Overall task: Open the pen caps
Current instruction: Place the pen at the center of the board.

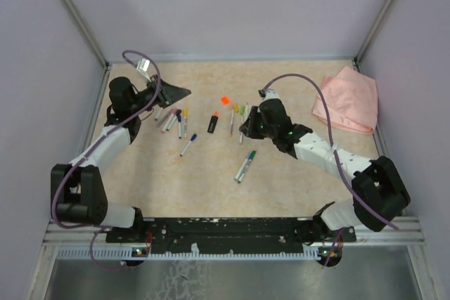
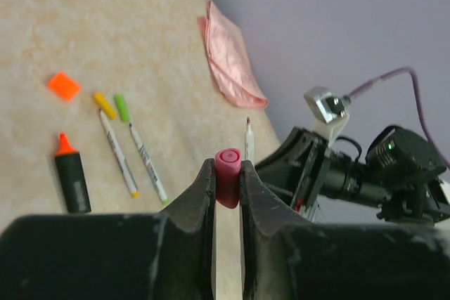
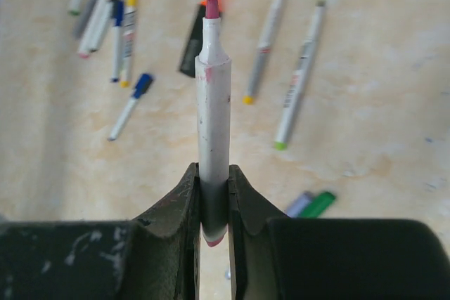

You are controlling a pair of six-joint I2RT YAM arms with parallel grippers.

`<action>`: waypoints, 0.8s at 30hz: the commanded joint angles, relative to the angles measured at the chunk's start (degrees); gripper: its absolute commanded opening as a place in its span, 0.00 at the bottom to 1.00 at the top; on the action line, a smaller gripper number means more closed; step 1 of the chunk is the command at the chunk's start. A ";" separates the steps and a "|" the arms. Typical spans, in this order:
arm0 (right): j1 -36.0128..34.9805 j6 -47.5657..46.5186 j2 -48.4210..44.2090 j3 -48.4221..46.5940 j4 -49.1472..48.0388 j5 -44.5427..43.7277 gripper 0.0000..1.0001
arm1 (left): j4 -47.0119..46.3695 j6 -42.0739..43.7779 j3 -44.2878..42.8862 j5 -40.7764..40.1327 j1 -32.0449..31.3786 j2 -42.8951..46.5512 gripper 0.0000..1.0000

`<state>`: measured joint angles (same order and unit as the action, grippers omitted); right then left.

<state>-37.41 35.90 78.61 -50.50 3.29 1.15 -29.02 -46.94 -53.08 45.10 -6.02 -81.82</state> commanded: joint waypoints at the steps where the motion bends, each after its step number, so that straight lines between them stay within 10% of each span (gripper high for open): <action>1: 2.97 -1.65 1.77 -0.57 6.86 -9.64 0.00 | 7.60 5.90 3.87 1.20 -0.14 5.92 0.00; 24: 4.89 -6.39 23.37 -11.94 9.90 -6.40 0.08 | 10.40 6.37 6.58 3.38 -0.26 7.48 0.00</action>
<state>-33.08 30.00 100.09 -58.98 13.37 -5.06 -18.79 -41.63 -47.07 47.24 -6.02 -75.53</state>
